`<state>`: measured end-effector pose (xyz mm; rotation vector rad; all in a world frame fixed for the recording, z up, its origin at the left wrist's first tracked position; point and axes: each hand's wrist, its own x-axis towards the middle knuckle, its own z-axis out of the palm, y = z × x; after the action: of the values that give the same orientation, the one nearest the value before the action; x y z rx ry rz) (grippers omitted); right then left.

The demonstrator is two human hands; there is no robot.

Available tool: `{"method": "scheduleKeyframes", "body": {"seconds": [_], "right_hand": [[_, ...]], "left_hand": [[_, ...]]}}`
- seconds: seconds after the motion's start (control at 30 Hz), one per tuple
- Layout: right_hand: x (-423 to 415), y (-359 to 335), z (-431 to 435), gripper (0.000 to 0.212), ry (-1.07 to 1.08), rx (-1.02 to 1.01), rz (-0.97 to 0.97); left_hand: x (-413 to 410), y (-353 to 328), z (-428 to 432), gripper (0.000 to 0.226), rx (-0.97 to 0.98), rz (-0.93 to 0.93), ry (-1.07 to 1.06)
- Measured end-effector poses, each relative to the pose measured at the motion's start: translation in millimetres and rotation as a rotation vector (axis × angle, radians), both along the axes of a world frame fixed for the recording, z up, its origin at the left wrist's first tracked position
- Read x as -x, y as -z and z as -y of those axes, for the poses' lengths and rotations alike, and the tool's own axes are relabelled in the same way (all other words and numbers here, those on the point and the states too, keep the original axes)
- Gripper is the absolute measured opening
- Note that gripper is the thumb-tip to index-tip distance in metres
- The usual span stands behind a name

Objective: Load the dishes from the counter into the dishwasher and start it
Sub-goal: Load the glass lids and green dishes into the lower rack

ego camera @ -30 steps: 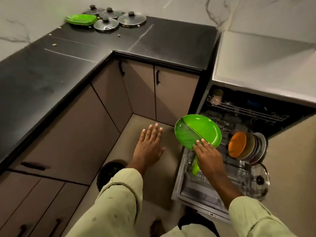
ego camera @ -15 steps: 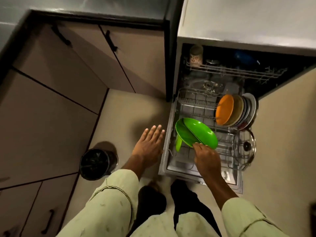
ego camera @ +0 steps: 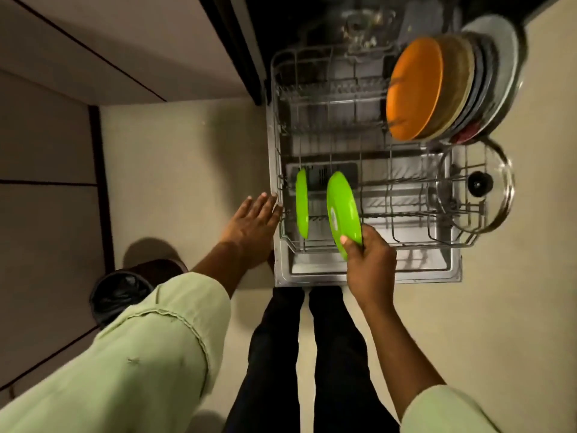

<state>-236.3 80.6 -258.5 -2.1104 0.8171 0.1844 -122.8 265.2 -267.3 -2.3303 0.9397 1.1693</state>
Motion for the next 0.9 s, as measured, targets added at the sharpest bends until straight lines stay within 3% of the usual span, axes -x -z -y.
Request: {"method": "scheduleKeyframes", "body": {"seconds": [0.13, 0.3, 0.63, 0.9], "right_hand": [[-14, 41, 6, 0.022, 0.134, -0.195, 0.034], [-34, 78, 9, 0.026, 0.131, -0.304, 0.008], [-57, 105, -5, 0.016, 0.063, -0.309, -0.079], [-68, 106, -21, 0.014, 0.007, -0.17, -0.106]], "left_hand": [[-18, 48, 11, 0.073, -0.025, -0.038, 0.038], [-38, 90, 15, 0.071, -0.096, -0.044, 0.103], [-54, 127, 9, 0.074, -0.168, -0.079, 0.194], [-56, 133, 10, 0.087, -0.176, -0.127, 0.183]]}}
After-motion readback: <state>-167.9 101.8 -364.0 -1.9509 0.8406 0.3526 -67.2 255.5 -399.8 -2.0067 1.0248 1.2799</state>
